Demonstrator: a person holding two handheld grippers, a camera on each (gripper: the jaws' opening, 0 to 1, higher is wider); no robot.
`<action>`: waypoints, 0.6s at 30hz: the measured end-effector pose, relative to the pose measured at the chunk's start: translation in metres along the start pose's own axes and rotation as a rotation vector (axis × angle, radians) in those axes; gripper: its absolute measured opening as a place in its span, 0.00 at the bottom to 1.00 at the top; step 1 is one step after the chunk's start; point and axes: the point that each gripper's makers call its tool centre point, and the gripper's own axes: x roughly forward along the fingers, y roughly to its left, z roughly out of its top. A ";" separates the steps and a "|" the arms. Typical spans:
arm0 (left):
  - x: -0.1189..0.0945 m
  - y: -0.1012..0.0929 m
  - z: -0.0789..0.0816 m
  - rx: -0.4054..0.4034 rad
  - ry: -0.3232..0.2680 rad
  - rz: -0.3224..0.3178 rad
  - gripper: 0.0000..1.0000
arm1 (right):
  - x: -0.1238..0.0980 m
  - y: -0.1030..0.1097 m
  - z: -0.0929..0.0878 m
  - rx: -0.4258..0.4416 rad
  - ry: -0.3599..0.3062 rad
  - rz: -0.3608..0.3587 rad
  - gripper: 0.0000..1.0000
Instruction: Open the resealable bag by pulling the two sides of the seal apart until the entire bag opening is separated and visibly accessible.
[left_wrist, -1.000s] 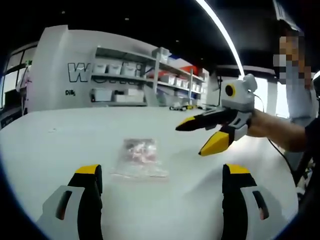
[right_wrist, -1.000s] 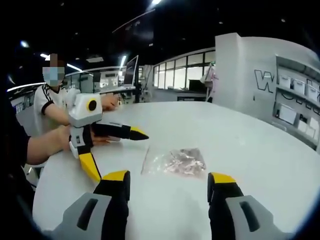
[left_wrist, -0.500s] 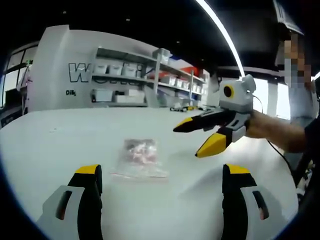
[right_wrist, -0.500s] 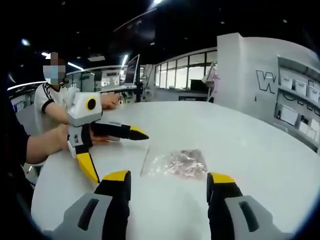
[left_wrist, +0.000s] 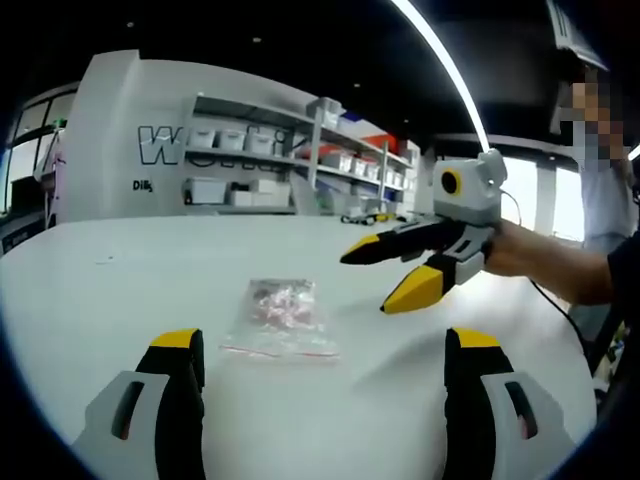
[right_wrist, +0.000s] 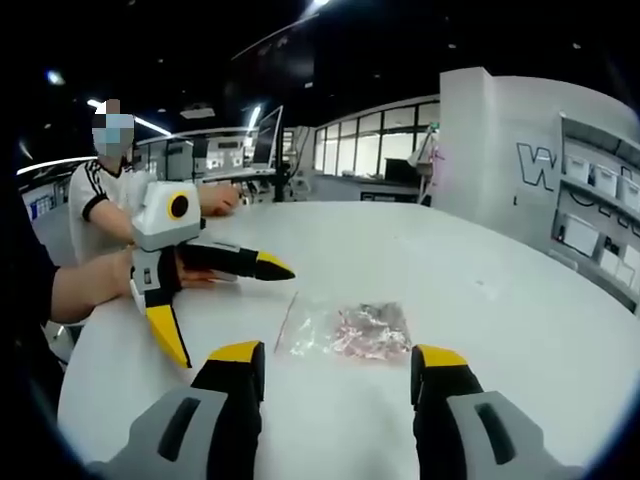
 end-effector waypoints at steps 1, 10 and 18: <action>0.000 0.000 0.000 0.000 0.000 0.001 0.99 | 0.000 0.000 0.000 -0.001 0.001 0.001 0.57; 0.000 -0.001 0.000 -0.001 -0.002 0.002 0.99 | 0.003 -0.001 -0.002 -0.003 0.006 0.007 0.56; 0.001 0.000 0.000 -0.002 -0.002 0.006 0.99 | 0.006 -0.001 -0.004 -0.008 0.011 0.013 0.56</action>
